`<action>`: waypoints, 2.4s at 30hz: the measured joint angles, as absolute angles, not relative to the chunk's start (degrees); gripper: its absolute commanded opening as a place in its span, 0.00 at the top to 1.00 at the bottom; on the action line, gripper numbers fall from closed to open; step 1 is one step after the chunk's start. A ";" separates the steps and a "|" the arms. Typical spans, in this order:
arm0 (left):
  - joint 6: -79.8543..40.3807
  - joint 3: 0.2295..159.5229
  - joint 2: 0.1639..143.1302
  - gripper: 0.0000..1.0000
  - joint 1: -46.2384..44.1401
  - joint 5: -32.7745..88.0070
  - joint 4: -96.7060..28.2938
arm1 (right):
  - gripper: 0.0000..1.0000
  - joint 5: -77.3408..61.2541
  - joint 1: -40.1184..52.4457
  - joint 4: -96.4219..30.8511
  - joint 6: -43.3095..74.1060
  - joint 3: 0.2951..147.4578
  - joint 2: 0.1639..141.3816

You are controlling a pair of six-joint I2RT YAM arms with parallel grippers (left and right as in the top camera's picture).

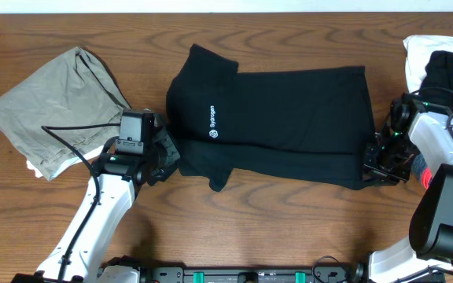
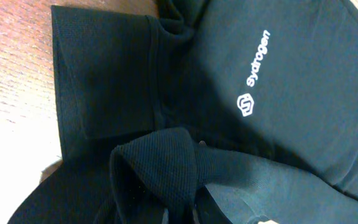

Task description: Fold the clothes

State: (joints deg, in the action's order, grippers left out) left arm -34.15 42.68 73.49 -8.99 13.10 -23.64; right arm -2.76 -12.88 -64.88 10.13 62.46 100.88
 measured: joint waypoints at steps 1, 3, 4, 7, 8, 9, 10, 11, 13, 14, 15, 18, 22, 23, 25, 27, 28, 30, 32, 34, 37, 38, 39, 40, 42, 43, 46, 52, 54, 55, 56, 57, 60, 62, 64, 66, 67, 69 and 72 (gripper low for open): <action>-34.15 42.68 73.49 0.91 -8.99 13.10 -23.64 | 0.67 -2.76 -12.88 -64.40 10.22 62.11 100.88; -34.15 42.68 73.49 0.91 -8.99 13.10 -23.68 | 0.70 -2.79 -12.88 -63.33 10.37 61.23 100.88; -34.15 42.68 73.49 0.92 -8.99 13.10 -23.70 | 0.72 -2.79 -12.88 -62.94 10.55 60.80 100.88; -34.15 42.68 73.49 0.92 -8.99 13.10 -23.73 | 0.76 -2.81 -12.88 -62.65 10.96 60.14 100.88; -34.15 42.68 73.52 0.92 -8.99 13.10 -23.73 | 0.76 -2.83 -12.88 -62.61 11.09 60.10 100.88; -34.15 42.68 73.52 0.91 -8.99 13.10 -23.73 | 0.77 -2.83 -12.88 -62.50 11.16 60.05 100.88; -34.15 42.68 73.52 0.92 -8.99 13.10 -23.73 | 0.79 -2.83 -12.88 -62.46 11.18 60.05 100.88; -34.15 42.68 73.52 0.91 -8.99 13.10 -23.73 | 0.82 -2.81 -12.88 -62.48 11.22 60.03 100.88; -34.15 42.68 73.49 0.92 -8.99 13.10 -23.75 | 0.85 -2.83 -12.88 -62.46 11.33 60.03 100.88; -34.15 42.68 73.49 0.92 -8.99 13.10 -23.75 | 0.87 -2.81 -12.88 -62.46 11.55 60.03 100.88; -34.15 42.68 73.49 0.91 -8.99 13.10 -23.75 | 0.89 -2.81 -12.88 -62.46 11.55 60.03 100.88; -34.15 42.68 73.49 0.92 -8.99 13.10 -23.75 | 0.99 -2.83 -12.88 -62.24 11.55 60.03 100.88; -34.28 42.68 73.52 0.92 -8.99 13.10 -23.92 | 0.99 -2.81 -12.88 -61.63 11.73 60.03 100.88; -34.30 42.68 73.49 0.92 -8.99 13.10 -24.08 | 0.99 -2.81 -12.88 -61.32 11.73 60.03 100.88; -34.30 42.68 73.49 0.92 -8.99 13.10 -24.21 | 0.99 -2.81 -12.88 -60.42 11.73 60.03 100.88; -34.30 42.68 73.52 0.92 -8.99 13.10 -24.21 | 0.99 -2.87 -12.88 -60.03 11.73 60.03 100.88; -34.30 42.68 73.52 0.92 -8.99 13.10 -24.23 | 0.99 -2.90 -12.88 -60.23 11.73 60.05 100.88; -34.30 42.68 73.49 0.93 -8.99 13.10 -24.18 | 0.99 -2.96 -12.88 -60.77 11.73 60.25 100.84; -34.30 42.68 73.49 0.94 -8.99 13.10 -24.12 | 0.99 -3.03 -12.88 -61.52 11.73 60.97 100.36; -34.11 42.68 73.30 0.94 -8.99 13.10 -24.01 | 0.99 -3.05 -12.88 -62.13 11.73 62.11 98.87; -34.04 42.68 72.12 0.94 -8.99 13.10 -23.51 | 0.99 -3.03 -12.88 -62.37 11.73 63.86 95.07; -34.00 42.68 71.29 0.94 -8.99 13.10 -22.98 | 0.99 -3.05 -12.88 -62.33 11.73 64.58 93.32; -33.93 42.68 70.61 0.94 -8.99 13.13 -22.50 | 0.99 -3.03 -12.88 -62.19 11.73 65.10 92.05; -33.82 42.68 69.73 0.94 -8.99 13.15 -21.78 | 0.99 -3.03 -12.88 -61.82 11.73 65.76 90.56; -33.63 42.72 68.23 0.94 -8.99 13.13 -19.88 | 0.99 -3.03 -12.88 -60.86 11.75 66.65 88.60; -33.58 42.72 67.59 0.94 -8.99 13.10 -18.87 | 0.99 -3.03 -12.88 -60.12 11.77 66.87 87.96; -33.36 42.76 67.05 0.94 -8.99 12.75 -16.58 | 0.99 -2.98 -12.88 -58.59 12.03 67.02 87.66; -33.19 42.78 67.09 0.94 -8.99 10.35 -14.11 | 0.99 -2.02 -12.88 -54.52 13.26 67.00 87.74; -33.17 42.78 67.42 0.94 -8.99 9.76 -13.52 | 0.99 -1.80 -12.88 -52.84 13.41 67.00 87.74; -33.17 42.78 67.83 0.94 -8.99 9.34 -13.23 | 0.99 -1.72 -12.88 -52.18 13.45 67.00 87.74; -33.19 42.78 68.27 0.94 -8.99 8.99 -12.95 | 0.99 -1.69 -12.88 -51.44 13.50 67.00 87.74; -33.17 42.78 68.88 0.94 -8.99 8.78 -12.53 | 0.99 -1.67 -12.88 -50.96 13.61 67.02 87.74; -33.17 42.78 71.05 0.94 -8.99 8.51 -10.81 | 0.99 -1.58 -12.88 -49.45 13.67 67.00 87.74; -33.17 42.78 72.58 0.94 -8.99 8.36 -9.26 | 0.99 -1.52 -12.88 -48.62 13.69 67.00 87.74; -33.17 42.78 73.87 0.94 -8.99 8.29 -7.68 | 0.99 -1.50 -12.88 -47.70 13.87 67.00 87.79; -33.19 42.78 75.05 0.94 -8.99 8.16 -6.09 | 0.99 -1.50 -12.88 -46.78 14.06 67.02 88.01; -33.17 42.78 75.70 0.94 -8.99 8.12 -5.34 | 0.99 -1.50 -12.88 -46.37 14.11 67.02 88.29; -33.19 42.78 76.95 0.94 -8.99 8.12 -3.95 | 0.99 -1.48 -12.88 -45.54 14.28 67.02 89.38; -33.19 42.78 78.48 0.94 -8.99 8.12 -2.33 | 0.99 -1.48 -12.88 -44.21 14.50 67.02 91.64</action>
State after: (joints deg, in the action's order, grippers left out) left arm -33.19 42.78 78.48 -8.99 8.12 -2.33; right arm -1.48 -12.88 -44.21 14.50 67.02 91.64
